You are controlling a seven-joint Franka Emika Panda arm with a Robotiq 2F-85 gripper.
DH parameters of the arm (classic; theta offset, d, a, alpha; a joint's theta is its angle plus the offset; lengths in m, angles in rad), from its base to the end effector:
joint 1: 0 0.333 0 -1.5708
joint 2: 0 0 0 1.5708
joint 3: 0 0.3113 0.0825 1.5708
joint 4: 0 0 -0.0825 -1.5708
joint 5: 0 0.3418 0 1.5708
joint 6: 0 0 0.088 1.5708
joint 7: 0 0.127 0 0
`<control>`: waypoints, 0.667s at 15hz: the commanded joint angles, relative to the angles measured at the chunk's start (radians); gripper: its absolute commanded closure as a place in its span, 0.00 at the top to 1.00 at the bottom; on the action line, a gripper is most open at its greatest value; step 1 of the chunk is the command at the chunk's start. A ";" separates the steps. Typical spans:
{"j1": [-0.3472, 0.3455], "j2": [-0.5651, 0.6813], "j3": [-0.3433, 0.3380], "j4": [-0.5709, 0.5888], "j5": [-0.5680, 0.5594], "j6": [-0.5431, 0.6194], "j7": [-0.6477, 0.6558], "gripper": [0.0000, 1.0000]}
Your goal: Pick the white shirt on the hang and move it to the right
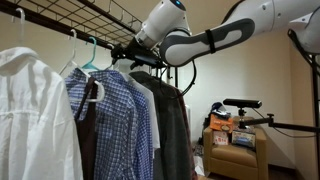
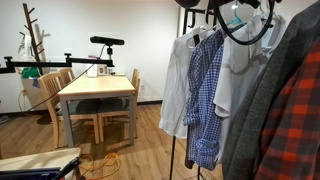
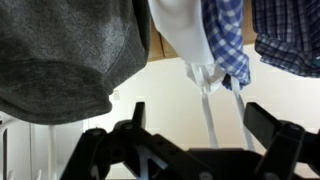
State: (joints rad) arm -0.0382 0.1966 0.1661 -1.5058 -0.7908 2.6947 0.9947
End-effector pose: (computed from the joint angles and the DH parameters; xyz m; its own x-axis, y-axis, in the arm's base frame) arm 0.6382 0.0870 0.6583 0.3854 -0.2234 0.8953 -0.2609 -0.9570 -0.1265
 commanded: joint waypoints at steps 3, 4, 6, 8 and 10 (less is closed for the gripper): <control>-0.005 -0.001 -0.018 -0.013 -0.008 0.021 0.028 1.00; -0.005 -0.002 -0.020 -0.015 -0.009 0.020 0.030 1.00; -0.006 -0.015 -0.025 -0.032 -0.009 0.024 0.041 1.00; -0.006 -0.029 -0.033 -0.050 -0.016 0.019 0.061 1.00; -0.010 -0.042 -0.043 -0.073 -0.016 0.025 0.079 1.00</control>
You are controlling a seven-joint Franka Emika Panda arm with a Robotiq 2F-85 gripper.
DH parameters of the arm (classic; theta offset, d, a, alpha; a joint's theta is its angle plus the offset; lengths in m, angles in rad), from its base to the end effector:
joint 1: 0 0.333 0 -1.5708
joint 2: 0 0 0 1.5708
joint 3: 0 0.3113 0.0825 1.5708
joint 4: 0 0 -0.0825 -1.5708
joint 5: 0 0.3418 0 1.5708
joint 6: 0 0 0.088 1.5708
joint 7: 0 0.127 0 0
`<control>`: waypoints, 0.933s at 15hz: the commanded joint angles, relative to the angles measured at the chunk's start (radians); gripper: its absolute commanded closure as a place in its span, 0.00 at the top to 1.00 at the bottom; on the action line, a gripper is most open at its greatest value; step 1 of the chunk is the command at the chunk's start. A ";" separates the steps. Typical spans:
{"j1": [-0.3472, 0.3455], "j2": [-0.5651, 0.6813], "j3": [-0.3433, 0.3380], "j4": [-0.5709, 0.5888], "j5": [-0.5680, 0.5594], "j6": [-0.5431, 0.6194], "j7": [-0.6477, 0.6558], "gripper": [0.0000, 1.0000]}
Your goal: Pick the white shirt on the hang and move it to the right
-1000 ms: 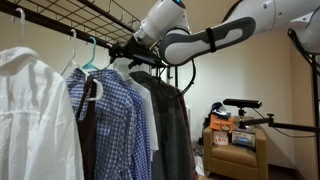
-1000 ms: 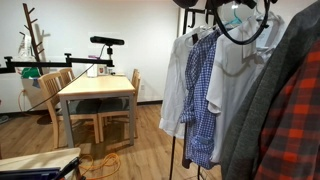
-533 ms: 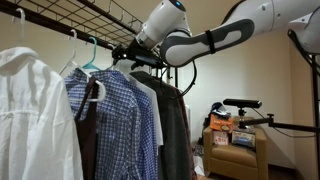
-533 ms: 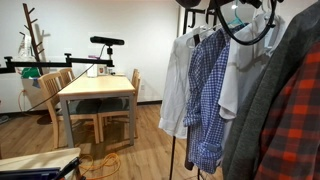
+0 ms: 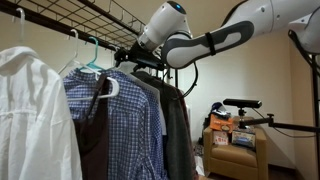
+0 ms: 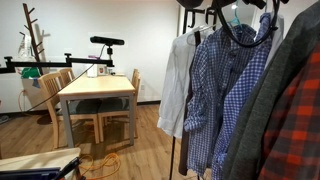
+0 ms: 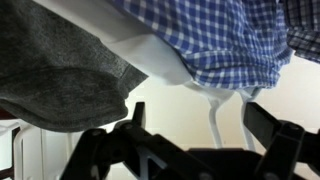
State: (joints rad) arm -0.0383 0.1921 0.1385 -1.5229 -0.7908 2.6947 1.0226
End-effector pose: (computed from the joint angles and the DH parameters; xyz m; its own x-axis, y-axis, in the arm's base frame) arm 0.6395 0.0717 0.6520 0.3825 -0.2535 0.8885 -0.2987 -0.9439 -0.1408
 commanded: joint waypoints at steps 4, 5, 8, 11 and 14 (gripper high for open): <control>-0.012 -0.084 -0.043 -0.136 -0.025 0.042 0.108 1.00; -0.011 -0.093 -0.050 -0.150 -0.027 0.044 0.117 1.00; -0.010 -0.104 -0.065 -0.178 -0.022 0.082 0.113 1.00; -0.011 -0.094 -0.066 -0.191 0.003 0.188 0.070 1.00; -0.007 -0.084 -0.055 -0.197 0.031 0.263 0.042 1.00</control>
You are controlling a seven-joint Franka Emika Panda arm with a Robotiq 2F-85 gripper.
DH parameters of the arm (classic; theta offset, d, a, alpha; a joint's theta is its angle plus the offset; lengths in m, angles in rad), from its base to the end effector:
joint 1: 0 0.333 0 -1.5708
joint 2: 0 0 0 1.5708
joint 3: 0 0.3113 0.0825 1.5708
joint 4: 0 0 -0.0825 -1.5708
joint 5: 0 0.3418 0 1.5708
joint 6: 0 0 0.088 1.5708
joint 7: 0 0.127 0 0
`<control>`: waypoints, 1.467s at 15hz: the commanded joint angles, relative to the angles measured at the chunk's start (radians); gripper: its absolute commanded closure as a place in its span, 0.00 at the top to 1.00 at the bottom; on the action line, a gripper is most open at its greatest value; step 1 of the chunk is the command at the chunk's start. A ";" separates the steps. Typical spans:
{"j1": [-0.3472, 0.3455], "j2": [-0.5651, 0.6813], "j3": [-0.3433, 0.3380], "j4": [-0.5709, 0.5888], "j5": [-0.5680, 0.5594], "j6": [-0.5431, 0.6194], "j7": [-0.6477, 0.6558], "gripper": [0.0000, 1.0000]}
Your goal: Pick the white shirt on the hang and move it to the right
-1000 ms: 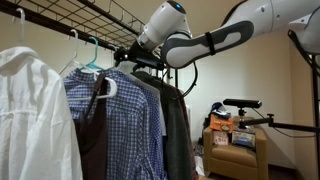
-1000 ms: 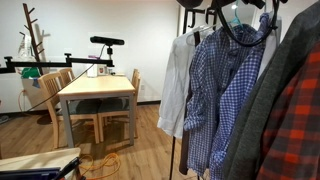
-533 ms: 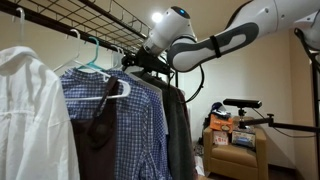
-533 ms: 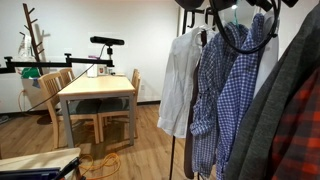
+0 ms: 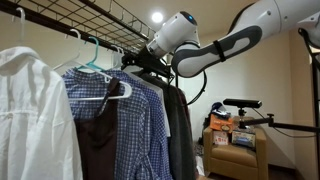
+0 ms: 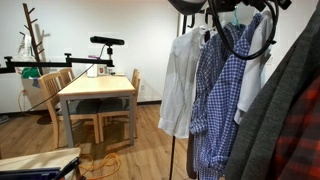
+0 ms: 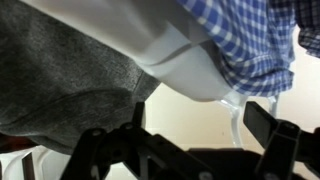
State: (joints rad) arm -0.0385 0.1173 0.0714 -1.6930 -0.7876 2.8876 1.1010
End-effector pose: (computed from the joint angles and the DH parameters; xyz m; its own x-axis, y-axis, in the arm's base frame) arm 0.6182 0.0553 0.6342 0.3439 -0.3150 0.8846 -0.2557 -0.9379 -0.2346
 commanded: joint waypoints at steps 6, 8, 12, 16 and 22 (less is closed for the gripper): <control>-0.011 0.014 0.017 0.010 0.023 0.088 -0.067 1.00; -0.018 0.015 0.012 0.024 0.027 0.085 -0.093 1.00; -0.035 0.034 0.021 0.055 0.081 0.122 -0.174 1.00; -0.039 0.076 0.041 0.097 0.147 0.156 -0.284 1.00; -0.053 0.126 0.077 0.144 0.234 0.140 -0.395 0.47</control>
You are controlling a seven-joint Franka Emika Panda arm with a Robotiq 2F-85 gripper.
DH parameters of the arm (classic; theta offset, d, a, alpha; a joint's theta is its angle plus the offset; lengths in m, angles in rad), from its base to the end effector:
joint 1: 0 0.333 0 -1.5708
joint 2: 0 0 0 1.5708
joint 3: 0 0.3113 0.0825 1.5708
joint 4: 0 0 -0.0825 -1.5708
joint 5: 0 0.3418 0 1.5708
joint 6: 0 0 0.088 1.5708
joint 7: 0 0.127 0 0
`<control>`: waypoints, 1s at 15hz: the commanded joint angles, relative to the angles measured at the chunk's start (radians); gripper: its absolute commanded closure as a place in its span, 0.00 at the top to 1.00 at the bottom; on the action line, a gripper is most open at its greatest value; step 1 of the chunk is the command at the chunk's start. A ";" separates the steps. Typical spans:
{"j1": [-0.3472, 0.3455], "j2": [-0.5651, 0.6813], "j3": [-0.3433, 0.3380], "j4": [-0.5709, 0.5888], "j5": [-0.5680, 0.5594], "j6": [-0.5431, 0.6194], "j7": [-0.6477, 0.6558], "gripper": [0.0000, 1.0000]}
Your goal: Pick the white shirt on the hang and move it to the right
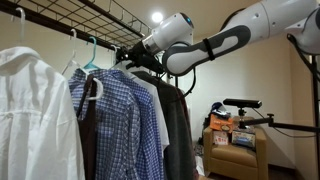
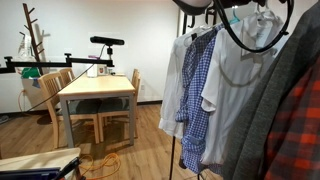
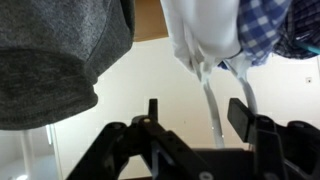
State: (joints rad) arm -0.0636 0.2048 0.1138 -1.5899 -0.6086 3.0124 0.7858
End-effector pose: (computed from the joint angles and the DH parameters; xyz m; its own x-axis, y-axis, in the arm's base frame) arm 0.6397 0.0638 0.6535 0.3143 -0.1864 0.9308 -0.0799 -0.9823 -0.1697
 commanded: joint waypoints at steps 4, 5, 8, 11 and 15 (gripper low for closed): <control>-0.025 0.039 0.040 0.042 0.087 -0.042 -0.103 0.20; -0.024 0.034 0.041 0.040 0.092 -0.065 -0.104 0.15; 0.002 -0.005 0.009 0.024 0.041 -0.191 -0.056 0.07; 0.010 -0.028 0.008 0.031 0.033 -0.275 -0.054 0.09; 0.013 -0.055 0.013 0.032 0.040 -0.324 -0.056 0.09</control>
State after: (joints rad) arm -0.0561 0.1837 0.1267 -1.5504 -0.5610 2.7408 0.7324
